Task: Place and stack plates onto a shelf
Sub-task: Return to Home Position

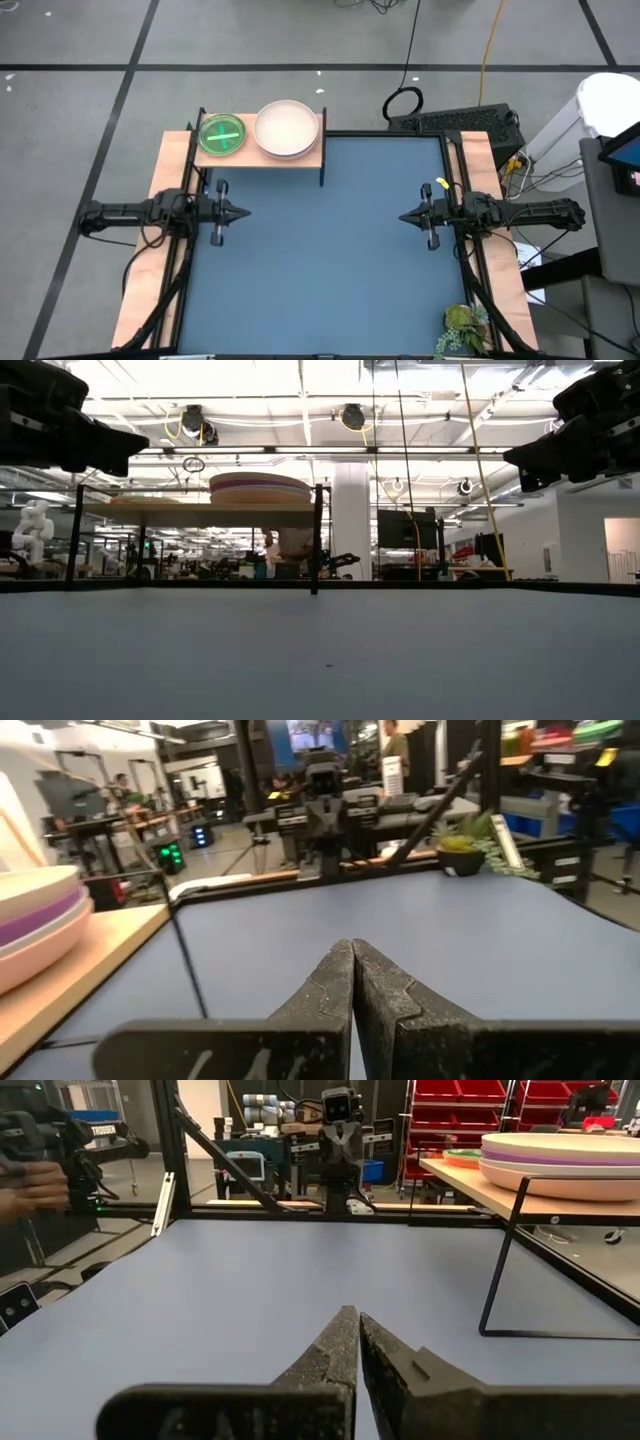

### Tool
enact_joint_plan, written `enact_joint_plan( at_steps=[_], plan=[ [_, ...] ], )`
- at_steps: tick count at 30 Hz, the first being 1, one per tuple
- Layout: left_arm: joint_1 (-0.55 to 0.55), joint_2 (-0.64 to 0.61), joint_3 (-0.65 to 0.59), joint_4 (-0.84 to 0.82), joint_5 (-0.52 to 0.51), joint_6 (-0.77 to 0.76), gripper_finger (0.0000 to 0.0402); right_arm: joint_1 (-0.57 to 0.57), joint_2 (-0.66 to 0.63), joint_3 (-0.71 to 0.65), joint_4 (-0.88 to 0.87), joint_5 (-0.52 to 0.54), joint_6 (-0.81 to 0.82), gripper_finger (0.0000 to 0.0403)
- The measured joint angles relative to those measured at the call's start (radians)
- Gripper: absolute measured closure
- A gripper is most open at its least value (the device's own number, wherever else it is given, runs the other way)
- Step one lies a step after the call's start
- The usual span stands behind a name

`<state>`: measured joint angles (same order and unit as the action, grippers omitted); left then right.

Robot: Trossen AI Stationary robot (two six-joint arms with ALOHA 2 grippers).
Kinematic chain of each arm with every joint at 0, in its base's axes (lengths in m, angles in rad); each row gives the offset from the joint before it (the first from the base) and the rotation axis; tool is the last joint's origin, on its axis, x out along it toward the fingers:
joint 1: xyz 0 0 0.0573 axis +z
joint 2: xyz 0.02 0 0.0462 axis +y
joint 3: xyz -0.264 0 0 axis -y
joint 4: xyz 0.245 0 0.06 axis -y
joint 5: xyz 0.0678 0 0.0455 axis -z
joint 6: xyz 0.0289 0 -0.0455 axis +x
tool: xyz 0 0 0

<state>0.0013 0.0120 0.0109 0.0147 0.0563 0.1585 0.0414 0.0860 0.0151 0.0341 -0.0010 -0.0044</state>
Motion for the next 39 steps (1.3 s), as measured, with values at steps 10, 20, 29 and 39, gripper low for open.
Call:
enact_joint_plan(
  at_steps=[10,20,29,39],
  plan=[
    [0.031,0.001,0.0,0.001,0.0,-0.012,0.0398,0.0,0.0,0.0,0.0,0.0,0.0,0.0403],
    [0.031,0.001,0.0,0.0,-0.039,-0.001,0.0398,0.0,0.0,0.0,0.0,0.0,0.0,0.0403],
    [0.031,0.001,0.0,-0.001,-0.041,-0.004,0.0398,0.0,0.0,0.0,-0.001,0.0,0.0,0.0403],
    [0.031,0.001,0.0,-0.002,-0.042,-0.006,0.0398,0.0,0.0,0.0,-0.001,0.0,0.0,0.0403]
  ],
)
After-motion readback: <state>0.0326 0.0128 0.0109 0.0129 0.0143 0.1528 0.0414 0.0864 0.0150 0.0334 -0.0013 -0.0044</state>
